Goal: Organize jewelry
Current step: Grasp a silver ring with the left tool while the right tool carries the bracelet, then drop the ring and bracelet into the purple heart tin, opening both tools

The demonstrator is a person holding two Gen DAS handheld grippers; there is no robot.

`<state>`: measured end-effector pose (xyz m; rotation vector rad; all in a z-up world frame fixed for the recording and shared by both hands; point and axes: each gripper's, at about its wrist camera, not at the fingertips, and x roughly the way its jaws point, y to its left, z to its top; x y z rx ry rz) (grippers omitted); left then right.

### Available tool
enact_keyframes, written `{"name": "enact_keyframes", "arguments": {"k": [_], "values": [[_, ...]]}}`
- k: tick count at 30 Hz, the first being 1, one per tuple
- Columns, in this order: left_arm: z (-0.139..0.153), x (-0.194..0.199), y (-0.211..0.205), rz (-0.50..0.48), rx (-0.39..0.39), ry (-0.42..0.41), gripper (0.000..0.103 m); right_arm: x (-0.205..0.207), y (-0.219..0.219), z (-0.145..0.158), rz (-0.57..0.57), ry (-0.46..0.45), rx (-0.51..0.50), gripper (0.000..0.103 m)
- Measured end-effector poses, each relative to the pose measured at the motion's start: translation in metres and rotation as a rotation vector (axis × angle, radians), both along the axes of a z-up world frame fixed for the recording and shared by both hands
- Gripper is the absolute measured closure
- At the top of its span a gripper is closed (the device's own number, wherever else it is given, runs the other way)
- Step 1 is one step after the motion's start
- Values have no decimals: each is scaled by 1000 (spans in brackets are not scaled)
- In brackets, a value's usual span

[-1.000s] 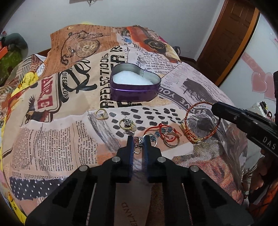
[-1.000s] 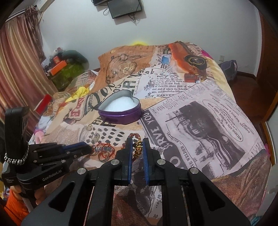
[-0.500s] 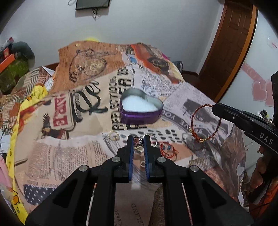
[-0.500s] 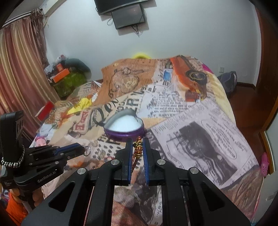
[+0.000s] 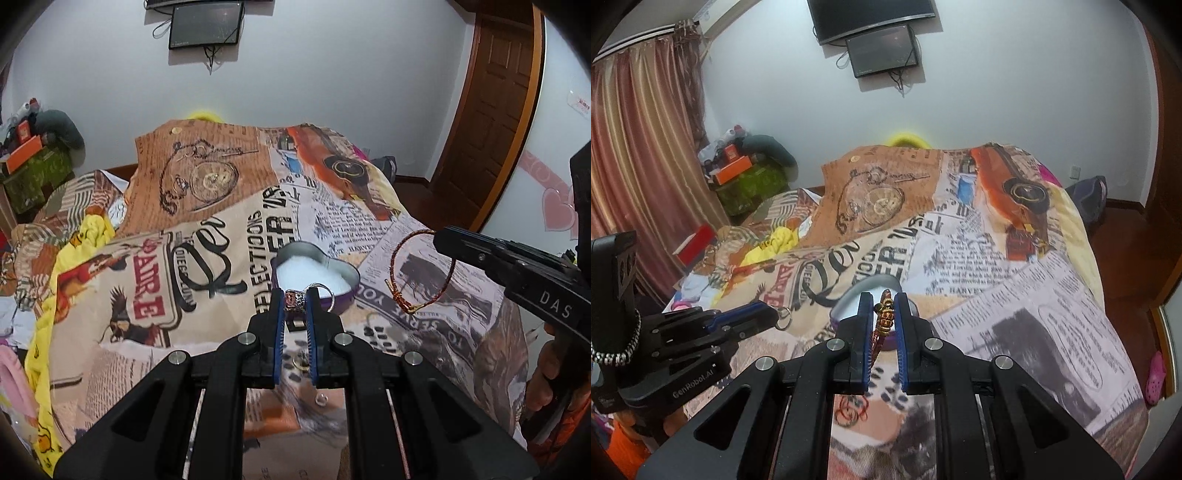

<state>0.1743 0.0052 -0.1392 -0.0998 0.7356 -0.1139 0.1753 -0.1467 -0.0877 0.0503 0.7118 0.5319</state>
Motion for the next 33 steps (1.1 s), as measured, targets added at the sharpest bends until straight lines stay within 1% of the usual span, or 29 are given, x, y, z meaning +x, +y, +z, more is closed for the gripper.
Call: {"name": "enact_keyframes", "arguments": {"k": [7, 15, 20, 27, 33], "values": [[-2, 19, 2, 11, 15, -14, 93, 18, 10, -2, 33, 1, 10, 93], [-10, 43, 9, 22, 30, -11, 93, 38, 30, -12, 105, 21, -7, 93], [-18, 55, 11, 25, 45, 2, 93, 52, 37, -21, 155, 68, 22, 93], [-32, 69, 11, 17, 51, 38, 93, 67, 50, -45, 180, 119, -27, 93], [-45, 82, 2, -5, 71, 74, 93, 78, 44, -62, 167, 171, -53, 93]]}}
